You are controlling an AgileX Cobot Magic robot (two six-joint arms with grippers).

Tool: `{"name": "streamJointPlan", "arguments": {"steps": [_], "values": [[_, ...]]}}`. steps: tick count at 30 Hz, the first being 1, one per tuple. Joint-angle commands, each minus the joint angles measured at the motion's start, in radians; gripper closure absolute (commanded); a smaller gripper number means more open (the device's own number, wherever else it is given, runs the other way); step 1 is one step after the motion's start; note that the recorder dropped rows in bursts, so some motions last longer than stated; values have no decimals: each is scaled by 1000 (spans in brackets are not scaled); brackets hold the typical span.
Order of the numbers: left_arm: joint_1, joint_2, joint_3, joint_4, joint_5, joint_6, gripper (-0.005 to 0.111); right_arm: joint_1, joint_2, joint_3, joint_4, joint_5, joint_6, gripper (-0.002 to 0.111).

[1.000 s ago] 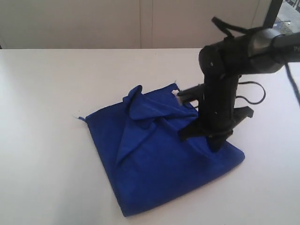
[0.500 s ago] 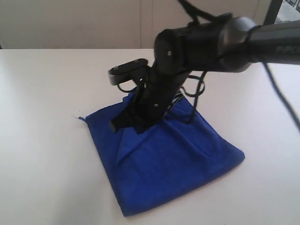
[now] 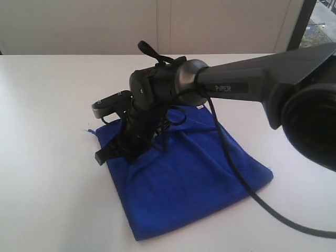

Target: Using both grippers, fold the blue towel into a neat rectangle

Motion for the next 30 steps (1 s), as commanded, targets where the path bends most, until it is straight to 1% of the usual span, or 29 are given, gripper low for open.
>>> {"name": "streamJointPlan", "arguments": {"steps": [1, 8, 10, 13, 20, 25, 30], "values": [[1, -7, 5, -10, 13, 0, 107, 0, 58, -37, -3, -53, 59, 108], [1, -7, 5, -10, 13, 0, 107, -19, 94, -70, -67, -158, 232, 108], [1, -7, 5, -10, 13, 0, 107, -33, 101, -78, -94, -187, 300, 108], [1, -7, 5, -10, 13, 0, 107, -69, 114, -88, -106, -212, 348, 108], [1, -7, 5, -10, 13, 0, 107, -135, 147, -103, -106, -228, 353, 108], [1, -7, 5, -10, 13, 0, 107, -141, 147, -103, -106, -237, 345, 108], [1, -7, 5, -10, 13, 0, 107, -141, 105, -120, -104, -206, 345, 108]]}}
